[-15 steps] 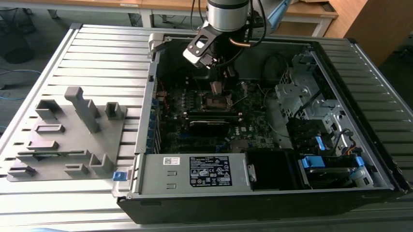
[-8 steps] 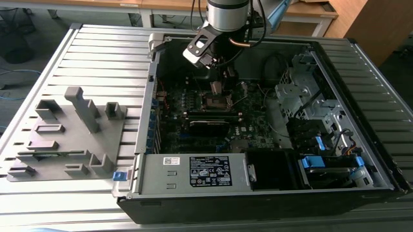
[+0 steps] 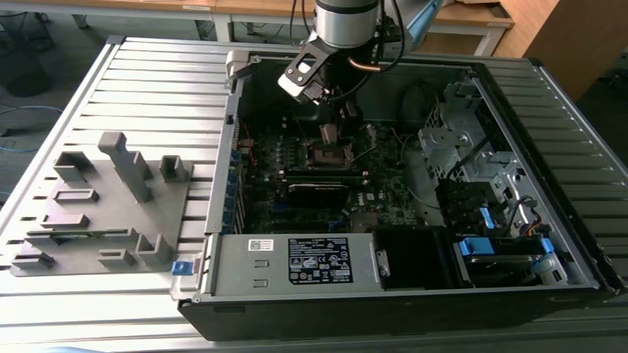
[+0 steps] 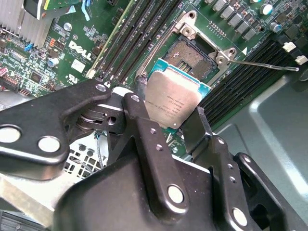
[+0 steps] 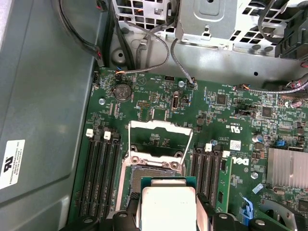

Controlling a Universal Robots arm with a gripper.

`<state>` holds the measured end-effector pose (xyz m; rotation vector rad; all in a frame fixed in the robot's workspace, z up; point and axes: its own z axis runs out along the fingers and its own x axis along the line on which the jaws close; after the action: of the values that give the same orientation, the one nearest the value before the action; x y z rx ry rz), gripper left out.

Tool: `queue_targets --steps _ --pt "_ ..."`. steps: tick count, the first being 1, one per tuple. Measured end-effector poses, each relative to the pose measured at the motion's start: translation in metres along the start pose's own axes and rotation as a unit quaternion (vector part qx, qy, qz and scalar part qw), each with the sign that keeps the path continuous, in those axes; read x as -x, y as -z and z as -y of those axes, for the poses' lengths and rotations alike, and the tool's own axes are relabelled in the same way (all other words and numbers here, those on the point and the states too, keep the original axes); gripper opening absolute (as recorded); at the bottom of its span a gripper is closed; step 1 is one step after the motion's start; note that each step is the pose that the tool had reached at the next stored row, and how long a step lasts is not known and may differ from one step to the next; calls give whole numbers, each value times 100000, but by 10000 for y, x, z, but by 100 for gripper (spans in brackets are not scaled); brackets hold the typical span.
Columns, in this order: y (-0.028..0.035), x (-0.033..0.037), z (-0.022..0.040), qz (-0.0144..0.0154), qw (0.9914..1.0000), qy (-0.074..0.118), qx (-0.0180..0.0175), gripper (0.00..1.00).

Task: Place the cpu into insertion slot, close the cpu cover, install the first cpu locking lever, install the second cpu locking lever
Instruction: 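Place the cpu into insertion slot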

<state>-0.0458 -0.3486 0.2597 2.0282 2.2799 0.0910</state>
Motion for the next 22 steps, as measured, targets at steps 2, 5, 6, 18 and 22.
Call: queue_targets --steps 2,5,6,18,22 --pt "0 0 0 0 100000 0 -1 54" --pt "-1 -1 -1 -45 99999 3 -332 54" --pt "-1 0 -1 -93 99997 8 -717 54" --pt "-7 2 -13 -441 99927 -753 -3727 54" --pt "-12 2 -13 -239 99856 -3791 -3789 54"
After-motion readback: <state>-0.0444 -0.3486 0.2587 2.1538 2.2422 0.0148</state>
